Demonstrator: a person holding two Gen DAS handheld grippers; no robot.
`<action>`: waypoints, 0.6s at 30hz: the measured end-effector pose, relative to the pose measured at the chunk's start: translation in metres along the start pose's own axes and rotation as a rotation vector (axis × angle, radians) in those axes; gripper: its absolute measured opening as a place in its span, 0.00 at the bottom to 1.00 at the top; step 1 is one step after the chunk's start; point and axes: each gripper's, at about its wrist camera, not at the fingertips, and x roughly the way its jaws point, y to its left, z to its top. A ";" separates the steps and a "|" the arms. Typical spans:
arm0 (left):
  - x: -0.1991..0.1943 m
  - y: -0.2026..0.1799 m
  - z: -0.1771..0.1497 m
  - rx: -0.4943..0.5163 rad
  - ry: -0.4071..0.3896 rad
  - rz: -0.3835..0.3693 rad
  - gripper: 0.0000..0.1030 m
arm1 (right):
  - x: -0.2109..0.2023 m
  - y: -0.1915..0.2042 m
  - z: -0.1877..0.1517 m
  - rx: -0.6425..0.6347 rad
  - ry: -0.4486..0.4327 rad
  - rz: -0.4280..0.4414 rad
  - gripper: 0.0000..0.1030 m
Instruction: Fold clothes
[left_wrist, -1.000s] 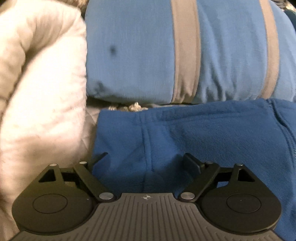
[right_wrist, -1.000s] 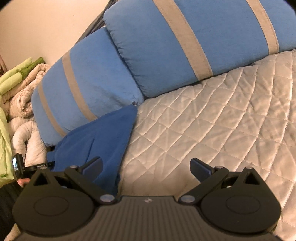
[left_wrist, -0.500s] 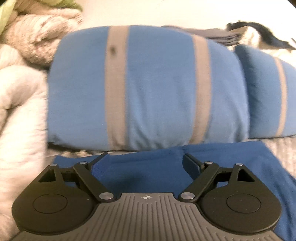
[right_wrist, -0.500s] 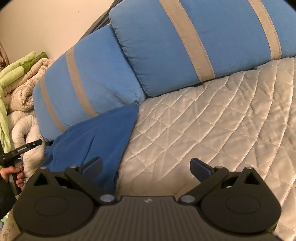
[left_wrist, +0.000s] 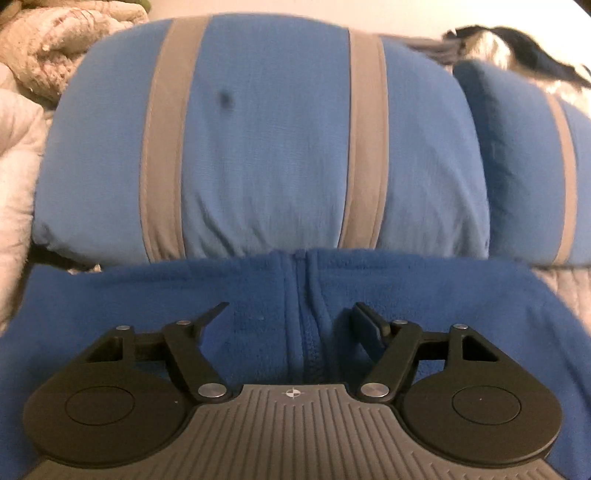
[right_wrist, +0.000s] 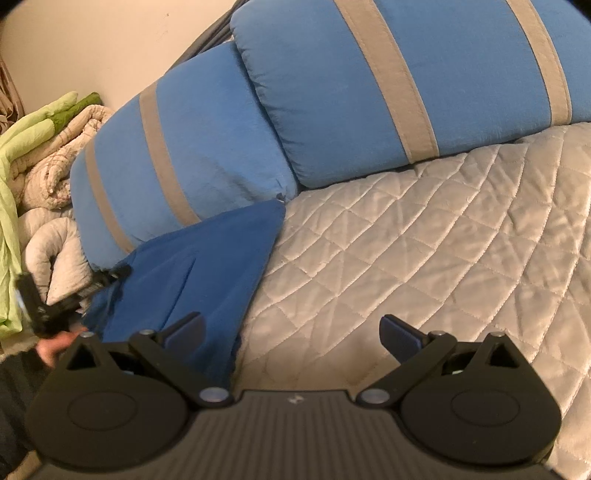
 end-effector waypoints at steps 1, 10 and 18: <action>0.006 -0.001 0.001 0.005 0.024 0.001 0.69 | 0.000 0.000 0.000 0.000 0.001 0.002 1.00; 0.040 0.008 0.008 -0.008 0.180 -0.029 0.72 | 0.000 0.010 -0.001 -0.055 0.015 0.015 1.00; 0.044 0.010 0.012 -0.007 0.194 -0.029 0.73 | 0.001 0.004 0.000 -0.023 0.023 -0.019 1.00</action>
